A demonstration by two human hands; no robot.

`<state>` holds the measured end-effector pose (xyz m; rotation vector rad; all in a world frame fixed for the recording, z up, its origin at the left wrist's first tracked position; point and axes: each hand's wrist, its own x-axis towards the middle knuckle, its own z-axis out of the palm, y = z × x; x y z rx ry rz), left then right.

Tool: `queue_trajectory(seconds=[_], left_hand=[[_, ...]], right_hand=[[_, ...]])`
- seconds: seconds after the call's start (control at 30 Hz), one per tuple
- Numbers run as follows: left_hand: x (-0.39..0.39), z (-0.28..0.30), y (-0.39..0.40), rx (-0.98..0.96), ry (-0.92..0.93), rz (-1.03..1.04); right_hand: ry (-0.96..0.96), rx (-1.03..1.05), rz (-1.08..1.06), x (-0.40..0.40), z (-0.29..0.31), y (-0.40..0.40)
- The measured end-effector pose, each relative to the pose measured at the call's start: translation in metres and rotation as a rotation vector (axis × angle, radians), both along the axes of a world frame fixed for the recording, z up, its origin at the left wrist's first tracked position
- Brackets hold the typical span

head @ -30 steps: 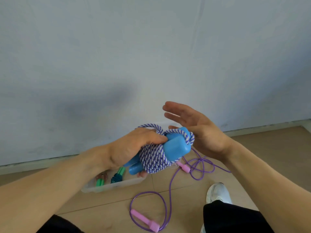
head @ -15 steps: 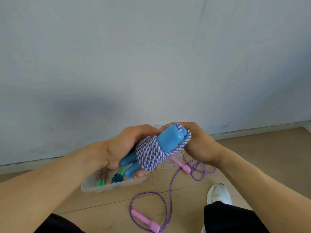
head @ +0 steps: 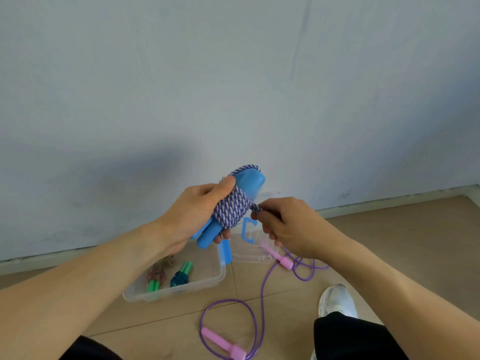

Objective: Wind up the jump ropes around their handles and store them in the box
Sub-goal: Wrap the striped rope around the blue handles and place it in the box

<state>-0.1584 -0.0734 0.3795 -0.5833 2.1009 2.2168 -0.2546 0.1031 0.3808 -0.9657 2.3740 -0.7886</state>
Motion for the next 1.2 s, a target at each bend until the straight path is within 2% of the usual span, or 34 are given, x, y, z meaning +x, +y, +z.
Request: queue_trajectory(seconds=[0.1, 0.23, 0.33, 0.4, 0.47, 0.53, 0.6, 0.7, 0.83, 0.93, 1.03, 1.2], left_hand=[[-0.001, -0.002, 0.004, -0.161, 0.013, 0.040], [-0.004, -0.004, 0.011, -0.277, 0.029, 0.100], [-0.004, -0.003, 0.018, -0.301, 0.034, 0.125], [-0.003, -0.001, 0.023, -0.276, 0.043, 0.155], [-0.003, -0.002, 0.025, -0.276, 0.083, 0.212], [-0.004, -0.006, 0.025, -0.374, 0.139, 0.262], [-0.003, -0.013, 0.023, -0.512, 0.165, 0.273], [-0.001, -0.021, 0.022, -0.599, 0.136, 0.220], [0.002, -0.021, 0.016, -0.455, 0.012, 0.057], [0.004, -0.028, 0.017, -0.327, 0.078, -0.053], [0.004, -0.030, 0.025, -0.212, 0.127, -0.009], [0.002, -0.022, 0.030, -0.159, 0.138, 0.076]], right_hand=[[0.082, -0.025, -0.003, 0.008, 0.005, -0.001], [0.483, -0.036, -0.038, 0.018, 0.005, -0.001], [0.647, -0.046, -0.051, 0.019, 0.002, 0.000], [0.619, -0.058, -0.115, 0.020, 0.003, 0.001], [0.488, -0.163, -0.248, 0.023, 0.006, 0.001], [0.339, -0.302, -0.341, 0.026, 0.010, -0.001], [0.272, -0.336, -0.317, 0.026, 0.012, -0.004], [0.324, -0.262, -0.232, 0.025, 0.010, -0.005], [0.372, -0.244, -0.156, 0.023, 0.008, -0.004], [0.391, -0.292, -0.157, 0.023, 0.010, -0.004], [0.281, -0.314, -0.227, 0.024, 0.015, -0.003], [0.197, -0.373, -0.255, 0.024, 0.022, 0.000]])
